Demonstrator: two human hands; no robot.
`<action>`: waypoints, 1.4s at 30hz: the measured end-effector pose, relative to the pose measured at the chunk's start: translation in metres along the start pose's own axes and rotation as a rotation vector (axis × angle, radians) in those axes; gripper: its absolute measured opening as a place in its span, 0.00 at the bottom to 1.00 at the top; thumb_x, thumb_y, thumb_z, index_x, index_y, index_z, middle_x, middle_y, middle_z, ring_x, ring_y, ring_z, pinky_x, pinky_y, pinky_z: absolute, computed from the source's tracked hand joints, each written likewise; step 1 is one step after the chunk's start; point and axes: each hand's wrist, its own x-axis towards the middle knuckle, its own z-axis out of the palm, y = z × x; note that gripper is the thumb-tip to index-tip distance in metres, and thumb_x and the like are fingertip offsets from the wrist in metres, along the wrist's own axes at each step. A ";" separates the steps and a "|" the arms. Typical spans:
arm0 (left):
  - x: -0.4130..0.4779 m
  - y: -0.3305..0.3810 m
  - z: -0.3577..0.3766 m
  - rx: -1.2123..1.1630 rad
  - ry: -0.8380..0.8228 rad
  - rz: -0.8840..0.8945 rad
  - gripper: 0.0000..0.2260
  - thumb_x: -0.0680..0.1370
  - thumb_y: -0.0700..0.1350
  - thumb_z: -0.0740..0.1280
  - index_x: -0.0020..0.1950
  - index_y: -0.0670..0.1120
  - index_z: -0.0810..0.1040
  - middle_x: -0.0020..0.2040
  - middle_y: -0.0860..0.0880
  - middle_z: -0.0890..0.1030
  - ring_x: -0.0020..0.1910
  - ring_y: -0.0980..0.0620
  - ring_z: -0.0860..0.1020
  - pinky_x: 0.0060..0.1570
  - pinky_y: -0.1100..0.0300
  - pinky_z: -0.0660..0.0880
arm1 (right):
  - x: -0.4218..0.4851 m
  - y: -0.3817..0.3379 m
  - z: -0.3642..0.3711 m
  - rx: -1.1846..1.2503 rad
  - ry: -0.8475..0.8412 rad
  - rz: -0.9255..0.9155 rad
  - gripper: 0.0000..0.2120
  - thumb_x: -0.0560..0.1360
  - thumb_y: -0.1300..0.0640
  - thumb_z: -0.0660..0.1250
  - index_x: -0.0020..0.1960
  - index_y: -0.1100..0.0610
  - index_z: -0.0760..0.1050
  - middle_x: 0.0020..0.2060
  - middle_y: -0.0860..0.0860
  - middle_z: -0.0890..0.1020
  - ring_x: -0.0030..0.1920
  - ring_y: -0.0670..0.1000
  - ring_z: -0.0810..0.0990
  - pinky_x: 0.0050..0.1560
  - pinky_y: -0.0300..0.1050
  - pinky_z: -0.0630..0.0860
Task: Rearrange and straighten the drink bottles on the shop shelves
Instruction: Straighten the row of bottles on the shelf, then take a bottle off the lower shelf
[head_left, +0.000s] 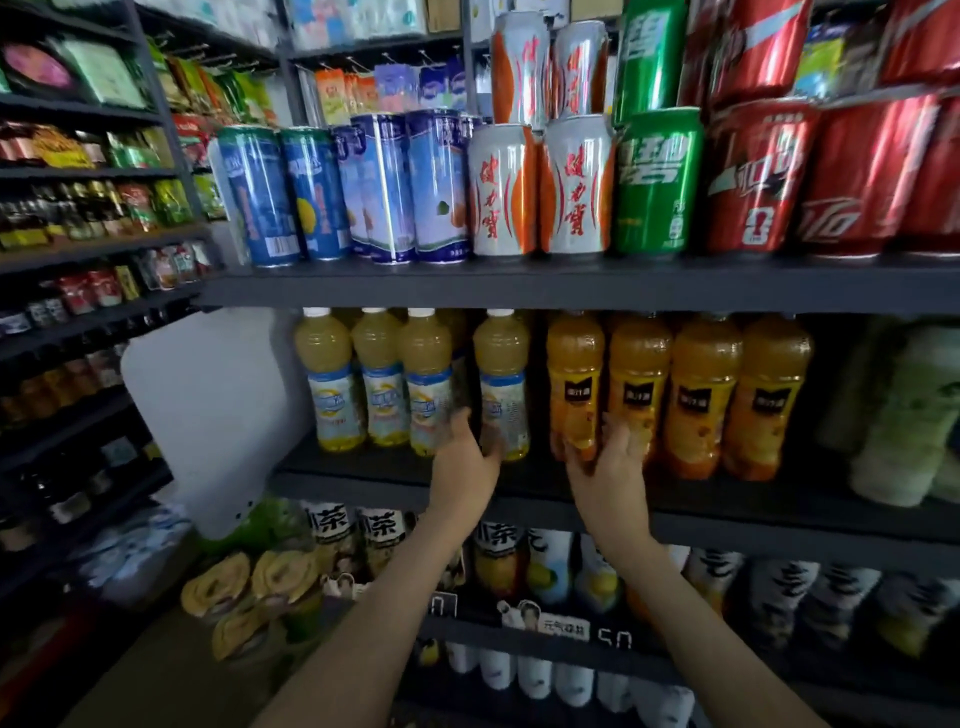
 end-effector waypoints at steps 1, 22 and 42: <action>0.005 -0.002 0.003 -0.021 -0.004 0.011 0.23 0.78 0.49 0.66 0.69 0.41 0.66 0.62 0.41 0.73 0.59 0.43 0.75 0.54 0.54 0.74 | 0.000 0.000 0.004 -0.019 -0.003 0.013 0.25 0.75 0.60 0.69 0.67 0.66 0.64 0.60 0.61 0.72 0.60 0.59 0.72 0.52 0.40 0.69; -0.003 0.026 0.039 -0.069 0.186 0.095 0.33 0.69 0.44 0.76 0.67 0.36 0.63 0.61 0.36 0.68 0.59 0.39 0.68 0.56 0.49 0.72 | 0.012 -0.007 0.004 -0.157 0.128 0.154 0.22 0.76 0.59 0.66 0.66 0.63 0.64 0.61 0.58 0.71 0.63 0.57 0.69 0.59 0.47 0.70; -0.024 0.094 0.089 -0.203 0.189 0.004 0.38 0.72 0.45 0.73 0.74 0.38 0.55 0.71 0.37 0.60 0.70 0.39 0.61 0.69 0.47 0.63 | 0.029 0.063 -0.099 -0.223 0.333 0.173 0.28 0.74 0.57 0.70 0.68 0.65 0.63 0.60 0.60 0.70 0.62 0.59 0.66 0.63 0.50 0.64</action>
